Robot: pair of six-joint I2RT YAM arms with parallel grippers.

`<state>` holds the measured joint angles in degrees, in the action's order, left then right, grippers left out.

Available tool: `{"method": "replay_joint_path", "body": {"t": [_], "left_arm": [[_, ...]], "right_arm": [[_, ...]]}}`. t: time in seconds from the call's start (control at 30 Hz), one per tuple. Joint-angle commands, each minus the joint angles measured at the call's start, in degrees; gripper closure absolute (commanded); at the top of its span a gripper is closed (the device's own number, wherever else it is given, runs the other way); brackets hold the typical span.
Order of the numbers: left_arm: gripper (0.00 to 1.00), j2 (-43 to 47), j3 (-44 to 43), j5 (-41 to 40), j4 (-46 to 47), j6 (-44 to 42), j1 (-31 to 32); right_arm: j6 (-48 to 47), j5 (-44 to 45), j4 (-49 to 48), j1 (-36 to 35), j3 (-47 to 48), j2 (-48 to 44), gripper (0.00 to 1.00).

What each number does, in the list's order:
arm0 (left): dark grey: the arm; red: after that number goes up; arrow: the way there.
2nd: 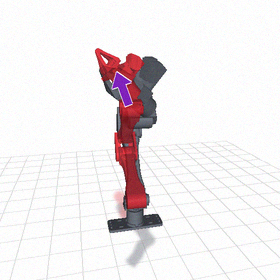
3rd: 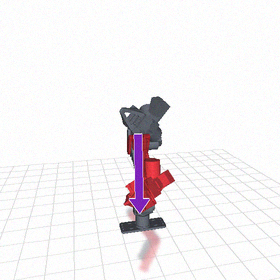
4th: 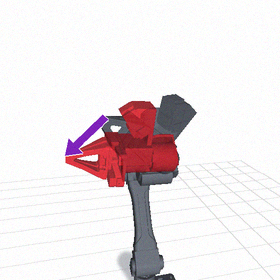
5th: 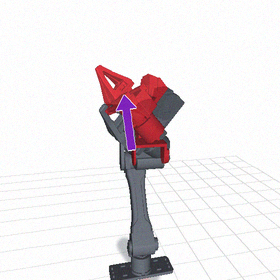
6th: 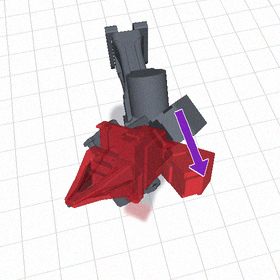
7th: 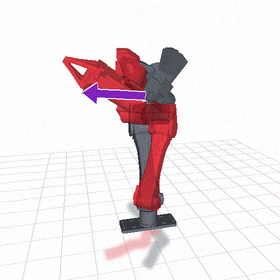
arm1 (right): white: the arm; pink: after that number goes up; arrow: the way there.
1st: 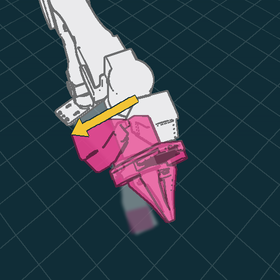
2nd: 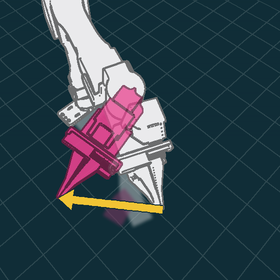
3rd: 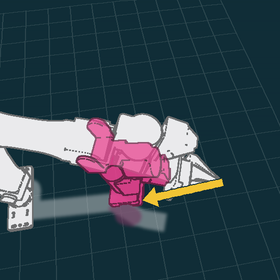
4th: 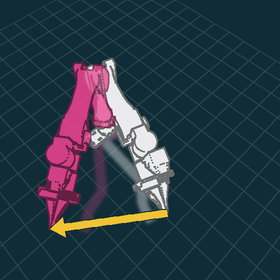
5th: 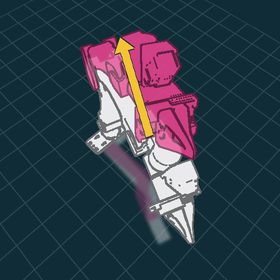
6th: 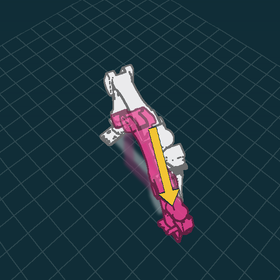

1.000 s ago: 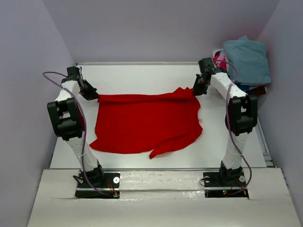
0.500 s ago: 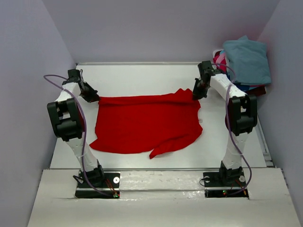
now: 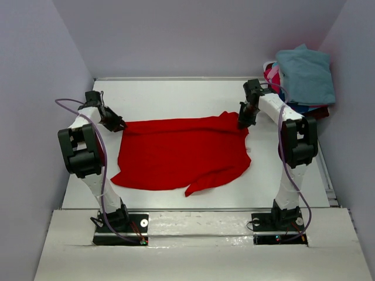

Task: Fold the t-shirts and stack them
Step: Fold the tshirt

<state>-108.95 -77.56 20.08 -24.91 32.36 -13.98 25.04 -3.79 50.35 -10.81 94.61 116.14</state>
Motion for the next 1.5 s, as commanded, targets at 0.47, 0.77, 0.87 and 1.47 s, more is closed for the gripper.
{"method": "replay_joint_path", "body": {"t": [0.47,0.77,0.87,1.47], "left_arm": [[0.94,5.7,0.8,0.0,0.7,0.6,-0.3],[0.94,7.3,1.4,-0.6,0.4,0.6,-0.3],[0.94,8.9,2.2,-0.2,0.3,1.1,-0.3],[0.83,19.0,12.1,1.1,-0.5,0.6,-0.3]], "right_arm": [[-1.8,1.0,1.8,-0.6,-2.4,-3.3,0.93],[-2.0,1.5,1.7,-0.6,-3.7,-3.9,0.93],[-2.1,1.4,1.9,-0.6,-3.7,-3.7,0.93],[-3.1,1.2,3.3,-1.1,0.4,0.7,0.93]]}}
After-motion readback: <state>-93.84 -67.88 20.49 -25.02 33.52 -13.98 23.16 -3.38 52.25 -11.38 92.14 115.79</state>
